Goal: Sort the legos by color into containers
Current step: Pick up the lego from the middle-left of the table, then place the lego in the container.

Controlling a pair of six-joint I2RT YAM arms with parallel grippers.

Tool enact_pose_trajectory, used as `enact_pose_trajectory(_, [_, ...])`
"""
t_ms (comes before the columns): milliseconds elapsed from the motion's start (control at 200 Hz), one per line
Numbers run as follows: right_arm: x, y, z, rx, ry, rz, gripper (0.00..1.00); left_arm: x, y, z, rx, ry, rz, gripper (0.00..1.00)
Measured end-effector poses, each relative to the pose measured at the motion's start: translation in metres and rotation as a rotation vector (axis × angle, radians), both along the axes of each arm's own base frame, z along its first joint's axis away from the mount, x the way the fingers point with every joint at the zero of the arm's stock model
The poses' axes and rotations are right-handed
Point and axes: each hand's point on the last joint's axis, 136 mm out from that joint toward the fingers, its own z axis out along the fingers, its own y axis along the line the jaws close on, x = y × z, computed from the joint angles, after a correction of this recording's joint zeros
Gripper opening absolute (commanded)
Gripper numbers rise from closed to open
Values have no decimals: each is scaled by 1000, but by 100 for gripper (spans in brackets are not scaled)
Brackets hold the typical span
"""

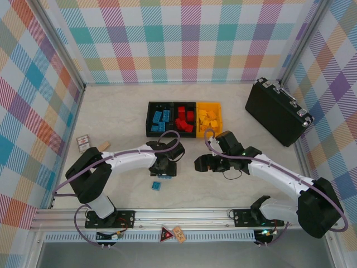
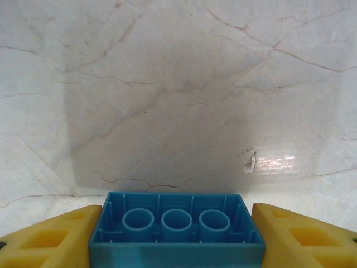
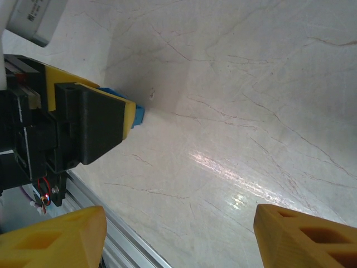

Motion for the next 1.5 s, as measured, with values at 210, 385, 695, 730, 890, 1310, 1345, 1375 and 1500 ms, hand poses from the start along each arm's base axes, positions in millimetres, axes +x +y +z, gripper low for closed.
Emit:
enact_pose_trajectory(210, [1,1,1,4,-4,0,70,16,1,18,17,-51,-6,46])
enact_pose_trajectory(385, [8,6,9,18,-21,-3,70,44,5,48,-17,-127,27,45])
enact_pose_trajectory(695, [39,29,40,71,-88,-5,70,95,23,85,-77,-229,150,45])
enact_pose_trajectory(730, [42,32,43,75,-94,-6,70,101,23,90,-86,-240,161,45])
enact_pose_trajectory(890, [61,42,56,80,-122,-15,70,128,25,109,-124,-291,210,43])
enact_pose_trajectory(1310, [75,51,64,84,-139,-22,70,207,31,118,-118,-359,336,43])
enact_pose_trajectory(1345, [75,51,64,83,-140,-23,70,214,31,117,-114,-366,343,43])
enact_pose_trajectory(1375, [76,51,64,82,-141,-24,70,219,31,117,-110,-370,349,43])
enact_pose_trajectory(1500, [77,50,64,76,-145,-30,70,239,31,110,-99,-369,364,43])
